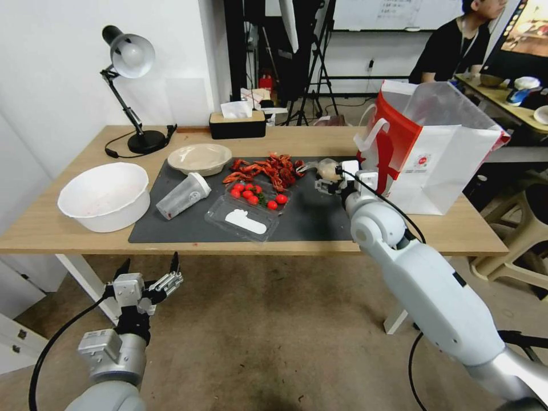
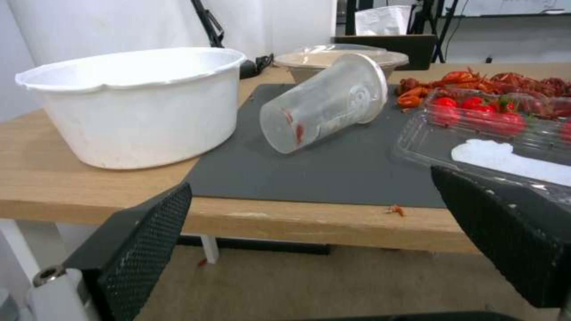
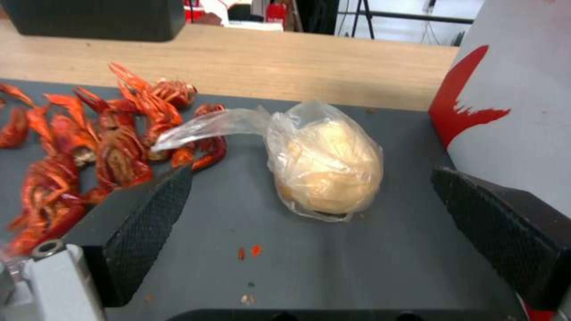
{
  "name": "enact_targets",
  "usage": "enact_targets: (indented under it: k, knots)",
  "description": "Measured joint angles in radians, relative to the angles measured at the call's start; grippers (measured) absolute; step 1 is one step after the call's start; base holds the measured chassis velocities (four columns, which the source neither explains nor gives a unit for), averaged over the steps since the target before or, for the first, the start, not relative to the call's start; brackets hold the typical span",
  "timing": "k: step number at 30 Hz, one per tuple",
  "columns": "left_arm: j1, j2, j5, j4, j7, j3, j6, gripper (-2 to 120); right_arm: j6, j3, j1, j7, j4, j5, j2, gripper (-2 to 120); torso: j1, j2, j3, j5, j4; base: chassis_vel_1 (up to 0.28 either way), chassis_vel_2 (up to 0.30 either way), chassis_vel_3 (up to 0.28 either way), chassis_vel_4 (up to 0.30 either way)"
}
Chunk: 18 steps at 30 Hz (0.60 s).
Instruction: Pick up the trash from the table and place it into the takeout bag.
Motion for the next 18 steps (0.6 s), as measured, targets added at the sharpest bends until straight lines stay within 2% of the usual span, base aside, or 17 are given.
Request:
enact_targets:
  k: [15,18]
  knots:
    - [-0.006,0.005,-0.005,0.003,0.002,-0.006,0.004,100,-0.032,-0.052,0.153,-0.012,-0.204,0.022,0.043,100,0.0,0.0,0.0,0.0002,0.0,0.0,0.0,0.0,0.0]
    - [-0.005,0.005,-0.007,0.003,0.002,-0.009,0.005,100,-0.043,-0.063,0.205,-0.033,-0.283,0.023,0.065,100,0.0,0.0,0.0,0.0002,0.0001,0.0,0.0,0.0,0.0]
